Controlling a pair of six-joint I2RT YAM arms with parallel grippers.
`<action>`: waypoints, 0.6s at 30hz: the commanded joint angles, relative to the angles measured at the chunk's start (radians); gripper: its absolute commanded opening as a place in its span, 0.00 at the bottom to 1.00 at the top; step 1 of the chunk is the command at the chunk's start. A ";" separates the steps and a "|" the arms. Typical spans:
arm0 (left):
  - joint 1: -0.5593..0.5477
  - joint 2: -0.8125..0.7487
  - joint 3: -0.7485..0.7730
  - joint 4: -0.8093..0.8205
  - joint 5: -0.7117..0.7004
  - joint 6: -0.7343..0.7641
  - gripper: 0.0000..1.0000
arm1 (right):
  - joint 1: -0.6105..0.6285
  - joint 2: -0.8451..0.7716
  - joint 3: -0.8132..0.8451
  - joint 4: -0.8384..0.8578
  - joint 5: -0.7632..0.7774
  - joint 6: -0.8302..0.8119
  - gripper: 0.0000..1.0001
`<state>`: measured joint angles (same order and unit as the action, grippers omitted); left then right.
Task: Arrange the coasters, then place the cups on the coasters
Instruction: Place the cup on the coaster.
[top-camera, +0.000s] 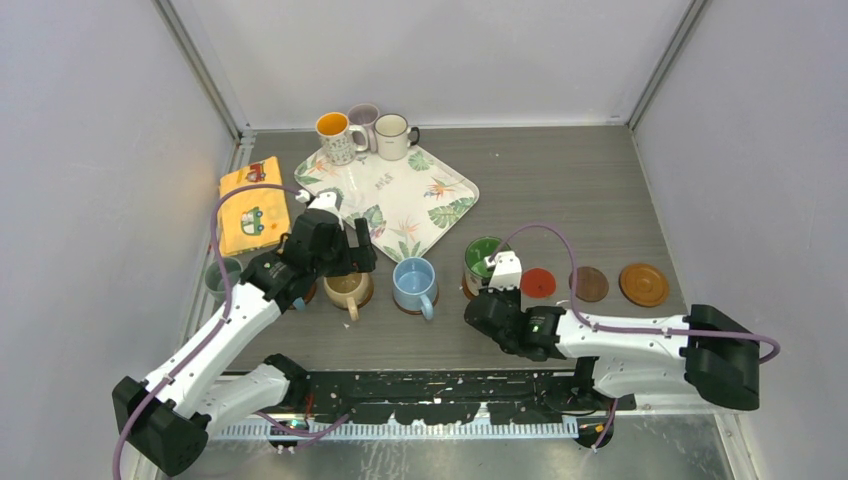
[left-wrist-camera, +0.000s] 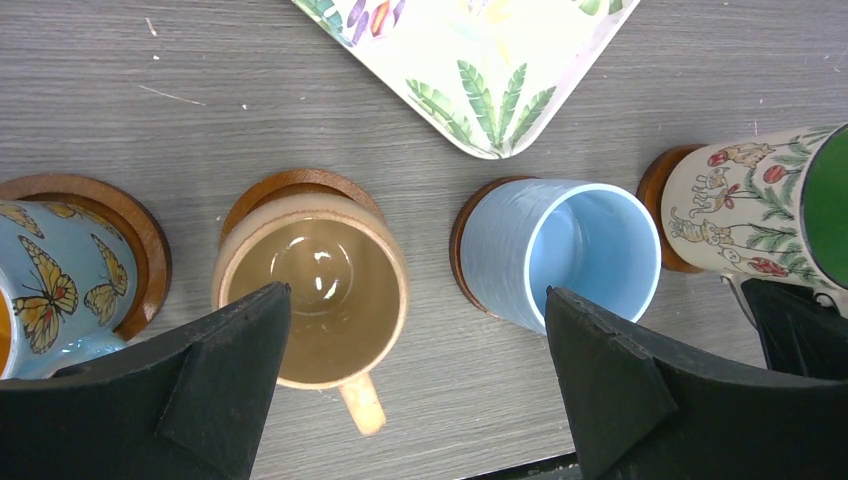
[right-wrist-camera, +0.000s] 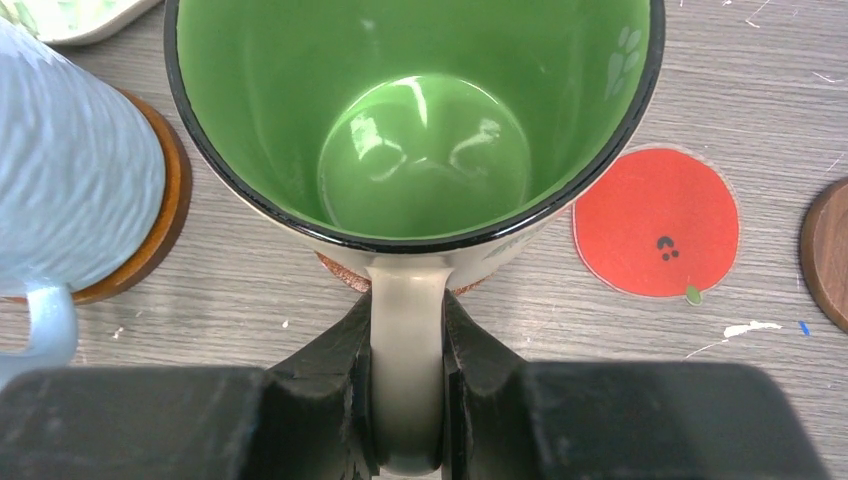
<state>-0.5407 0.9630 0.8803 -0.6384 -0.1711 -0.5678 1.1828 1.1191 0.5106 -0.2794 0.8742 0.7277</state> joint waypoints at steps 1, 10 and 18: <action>0.005 -0.003 0.031 0.040 0.005 0.008 1.00 | 0.006 0.018 0.005 0.135 0.117 -0.005 0.01; 0.006 -0.004 0.031 0.037 0.002 0.008 1.00 | 0.009 0.052 0.000 0.137 0.096 -0.010 0.01; 0.005 -0.003 0.032 0.038 0.002 0.010 1.00 | 0.043 0.060 0.004 0.140 0.079 0.009 0.01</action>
<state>-0.5407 0.9630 0.8803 -0.6388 -0.1711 -0.5674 1.2003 1.1851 0.4934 -0.2226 0.8871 0.7147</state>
